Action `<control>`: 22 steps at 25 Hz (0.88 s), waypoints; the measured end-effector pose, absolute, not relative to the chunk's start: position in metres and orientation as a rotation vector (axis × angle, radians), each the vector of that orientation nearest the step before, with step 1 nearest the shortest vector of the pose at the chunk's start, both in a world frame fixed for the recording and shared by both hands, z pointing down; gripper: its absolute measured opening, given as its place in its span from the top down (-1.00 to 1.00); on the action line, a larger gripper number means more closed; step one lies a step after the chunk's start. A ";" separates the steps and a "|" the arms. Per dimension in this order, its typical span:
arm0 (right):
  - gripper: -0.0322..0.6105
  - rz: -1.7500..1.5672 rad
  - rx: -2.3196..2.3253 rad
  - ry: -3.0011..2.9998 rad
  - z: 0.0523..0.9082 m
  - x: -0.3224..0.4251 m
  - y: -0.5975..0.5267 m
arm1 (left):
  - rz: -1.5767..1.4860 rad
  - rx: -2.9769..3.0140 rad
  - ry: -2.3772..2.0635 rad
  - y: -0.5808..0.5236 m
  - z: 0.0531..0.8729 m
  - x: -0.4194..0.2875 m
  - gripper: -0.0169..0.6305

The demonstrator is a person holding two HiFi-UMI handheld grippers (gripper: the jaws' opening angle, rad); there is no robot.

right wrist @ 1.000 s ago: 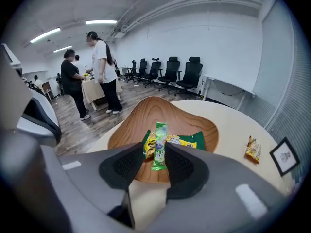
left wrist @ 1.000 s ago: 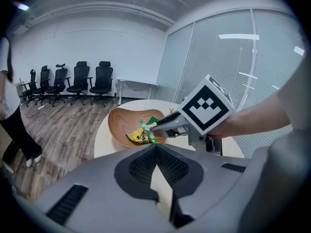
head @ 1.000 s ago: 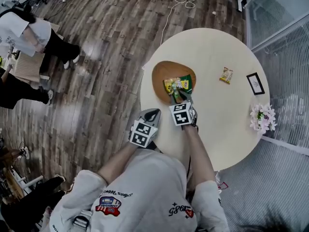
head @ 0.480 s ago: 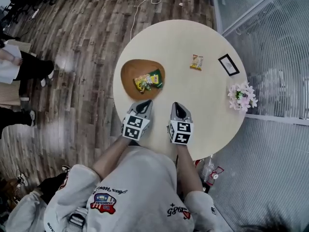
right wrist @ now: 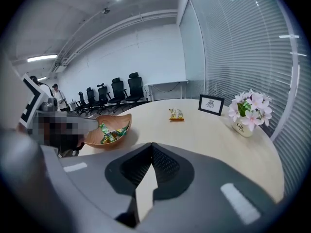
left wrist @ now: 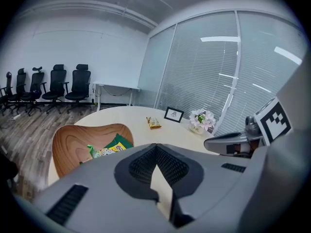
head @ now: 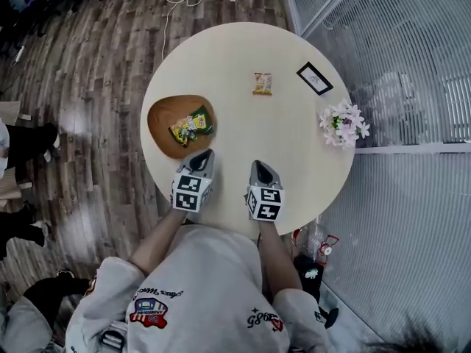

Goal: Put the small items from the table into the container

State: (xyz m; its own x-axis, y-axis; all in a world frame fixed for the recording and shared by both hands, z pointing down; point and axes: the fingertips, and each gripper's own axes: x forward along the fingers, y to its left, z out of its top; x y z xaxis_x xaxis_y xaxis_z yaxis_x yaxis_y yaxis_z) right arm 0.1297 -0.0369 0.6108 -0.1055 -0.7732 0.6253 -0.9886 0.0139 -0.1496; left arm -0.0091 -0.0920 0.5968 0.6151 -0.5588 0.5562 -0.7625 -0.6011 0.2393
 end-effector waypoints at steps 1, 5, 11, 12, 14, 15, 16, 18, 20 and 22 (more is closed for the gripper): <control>0.89 0.799 1.809 -1.925 0.613 0.131 -0.041 | 0.593 2.379 -1.046 -0.093 0.595 -0.011 0.92; 0.89 0.789 1.802 -1.931 0.623 0.138 -0.075 | 0.581 2.350 -1.058 -0.097 0.594 -0.018 0.93; 0.89 0.732 1.830 -1.918 0.622 0.159 -0.150 | 0.553 2.361 -1.036 -0.115 0.578 0.002 0.92; 0.89 0.718 1.824 -1.920 0.624 0.162 -0.165 | 0.544 2.368 -1.036 -0.119 0.573 0.005 0.93; 0.86 0.692 1.815 -1.921 0.628 0.169 -0.199 | 0.526 2.381 -1.042 -0.128 0.567 0.010 0.92; 0.83 0.682 1.814 -1.916 0.631 0.175 -0.216 | 0.520 2.386 -1.047 -0.133 0.566 0.012 0.92; 0.71 0.673 1.818 -1.907 0.634 0.181 -0.234 | 0.519 2.388 -1.054 -0.138 0.565 0.013 0.92; 0.42 0.656 1.834 -1.885 0.644 0.191 -0.267 | 0.518 2.380 -1.065 -0.142 0.566 0.012 0.93; 0.25 0.666 1.863 -1.869 0.655 0.201 -0.295 | 0.516 2.375 -1.071 -0.143 0.567 0.009 0.93; 0.10 0.687 1.901 -1.853 0.667 0.213 -0.321 | 0.533 2.367 -1.074 -0.144 0.571 0.003 0.92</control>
